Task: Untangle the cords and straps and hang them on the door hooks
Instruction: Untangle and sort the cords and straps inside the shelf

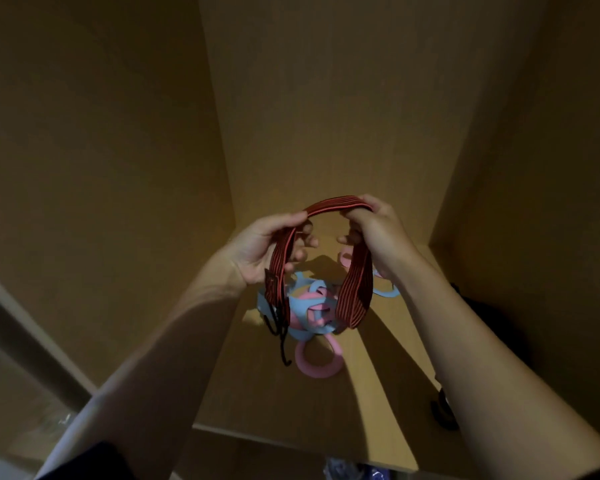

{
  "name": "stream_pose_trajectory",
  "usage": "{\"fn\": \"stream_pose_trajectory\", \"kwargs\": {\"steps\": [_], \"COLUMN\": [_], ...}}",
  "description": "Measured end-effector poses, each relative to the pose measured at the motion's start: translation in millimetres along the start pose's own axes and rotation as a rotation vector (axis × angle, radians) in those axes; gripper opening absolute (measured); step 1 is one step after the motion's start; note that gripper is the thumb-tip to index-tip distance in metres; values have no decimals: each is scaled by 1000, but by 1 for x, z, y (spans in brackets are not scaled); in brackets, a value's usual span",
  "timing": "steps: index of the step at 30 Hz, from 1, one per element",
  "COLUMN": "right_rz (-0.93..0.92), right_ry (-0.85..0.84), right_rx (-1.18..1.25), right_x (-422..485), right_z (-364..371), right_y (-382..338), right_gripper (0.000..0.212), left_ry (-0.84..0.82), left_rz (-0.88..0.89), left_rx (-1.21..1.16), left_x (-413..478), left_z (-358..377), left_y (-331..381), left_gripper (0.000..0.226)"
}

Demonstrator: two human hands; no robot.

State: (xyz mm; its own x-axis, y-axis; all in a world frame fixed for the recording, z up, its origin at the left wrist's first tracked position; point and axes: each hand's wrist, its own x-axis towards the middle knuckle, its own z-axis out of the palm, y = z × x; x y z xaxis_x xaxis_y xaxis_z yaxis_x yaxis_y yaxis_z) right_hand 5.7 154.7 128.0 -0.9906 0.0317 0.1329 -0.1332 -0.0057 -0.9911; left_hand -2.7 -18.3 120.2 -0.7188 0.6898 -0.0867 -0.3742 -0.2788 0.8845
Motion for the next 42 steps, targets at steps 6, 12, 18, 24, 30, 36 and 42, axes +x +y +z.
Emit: {"fn": "stream_pose_trajectory", "kwargs": {"steps": [6,12,18,24,30,36,42], "right_rz": [132,1,-5,73,52,48,370], "right_ry": [-37,93,69,-23,8,-34,-473], "right_rx": [94,-6,-60,129,222,79,110], "right_x": [-5,-1,-5,-21,-25,-24,-55], "right_z": [4,11,14,29,45,39,46], "right_y": [-19,-28,-22,-13,-18,5,62], "right_gripper": [20,22,19,15,20,19,40], "left_ry": [359,453,507,349,331,528,523], "left_rz": [232,323,277,189,228,173,250], "left_rx": [254,546,403,712,784,378,69], "left_x": [9,8,6,2,11,0,-11], "left_z": [7,12,24,29,31,26,7], "left_y": [-11,-23,-20,-26,-40,-34,-22], "left_gripper": [14,28,13,16,28,19,17]}}
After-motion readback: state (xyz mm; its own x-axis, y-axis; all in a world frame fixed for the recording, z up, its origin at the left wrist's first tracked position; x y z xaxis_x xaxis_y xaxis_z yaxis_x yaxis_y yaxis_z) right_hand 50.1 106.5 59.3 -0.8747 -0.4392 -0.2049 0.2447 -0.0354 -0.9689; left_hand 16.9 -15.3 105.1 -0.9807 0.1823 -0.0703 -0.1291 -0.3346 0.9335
